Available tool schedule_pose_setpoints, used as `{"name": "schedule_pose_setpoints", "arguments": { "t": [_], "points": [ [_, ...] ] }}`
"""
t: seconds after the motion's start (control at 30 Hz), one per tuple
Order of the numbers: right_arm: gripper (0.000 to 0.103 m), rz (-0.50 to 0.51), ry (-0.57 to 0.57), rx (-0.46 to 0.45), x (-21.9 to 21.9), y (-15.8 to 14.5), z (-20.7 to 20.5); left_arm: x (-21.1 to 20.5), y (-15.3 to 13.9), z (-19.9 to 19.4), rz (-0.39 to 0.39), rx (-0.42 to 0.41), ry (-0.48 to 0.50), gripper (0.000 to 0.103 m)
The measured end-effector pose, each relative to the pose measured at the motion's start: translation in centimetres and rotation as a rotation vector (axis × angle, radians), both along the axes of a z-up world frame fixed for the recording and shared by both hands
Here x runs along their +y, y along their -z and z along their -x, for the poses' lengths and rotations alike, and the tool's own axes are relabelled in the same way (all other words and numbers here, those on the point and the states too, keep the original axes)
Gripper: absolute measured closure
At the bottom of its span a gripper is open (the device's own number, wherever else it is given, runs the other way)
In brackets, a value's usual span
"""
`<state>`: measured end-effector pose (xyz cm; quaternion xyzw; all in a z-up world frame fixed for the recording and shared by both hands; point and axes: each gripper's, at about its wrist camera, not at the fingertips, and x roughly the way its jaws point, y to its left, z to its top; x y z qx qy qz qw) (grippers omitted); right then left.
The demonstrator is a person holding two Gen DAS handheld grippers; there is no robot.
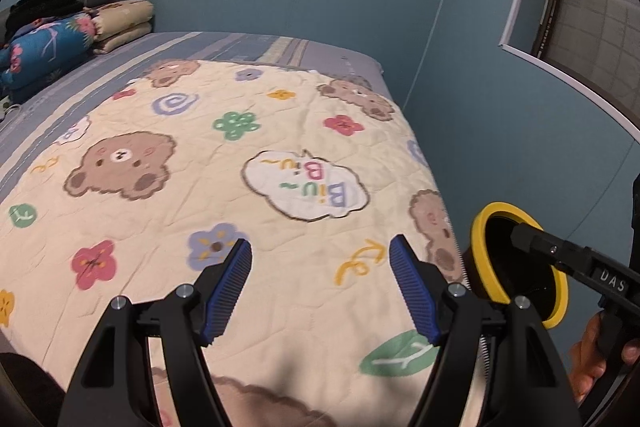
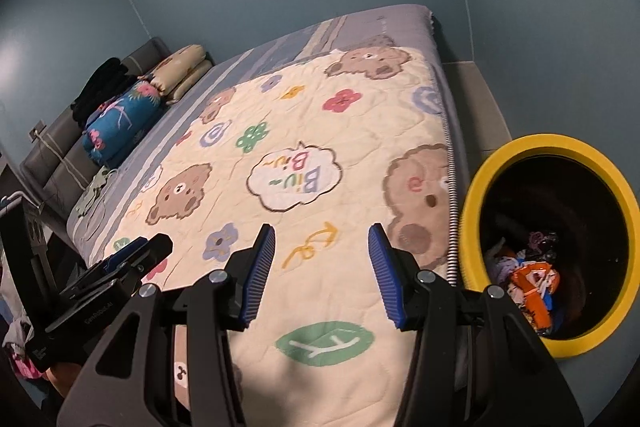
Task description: Collect trash
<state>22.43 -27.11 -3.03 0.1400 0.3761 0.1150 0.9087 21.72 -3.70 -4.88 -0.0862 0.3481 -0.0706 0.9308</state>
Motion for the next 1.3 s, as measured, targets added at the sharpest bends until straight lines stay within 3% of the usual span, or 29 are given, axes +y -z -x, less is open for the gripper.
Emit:
{"name": "schedule_pose_setpoints", "arguments": {
  "t": [0.27,0.5,0.6,0.77,0.9,1.3],
  "points": [
    [0.056,0.024,-0.052,0.0,3.4,1.0,1.0,2.7,1.0,2.1,-0.029,-0.006,-0.05,0.035],
    [0.054,0.038,-0.026,-0.022,4.7,1.6,2.2,4.4,0.8,4.5,-0.058,-0.092,-0.098,0.033],
    [0.041,0.052,0.006,-0.07,4.8,1.1,3.0,4.8,-0.1,5.8,-0.063,-0.166,-0.111,0.023],
    [0.027,0.076,0.03,-0.131,5.1,0.2,4.1,4.8,-1.9,8.0,-0.077,-0.286,-0.115,0.01],
    [0.013,0.082,0.088,-0.2,4.6,-1.0,5.1,4.5,-3.3,9.9,-0.11,-0.376,-0.126,0.008],
    [0.008,0.148,0.194,-0.491,4.8,-5.1,11.0,4.5,-6.1,14.3,-0.091,-0.503,-0.153,0.008]
  ]
}}
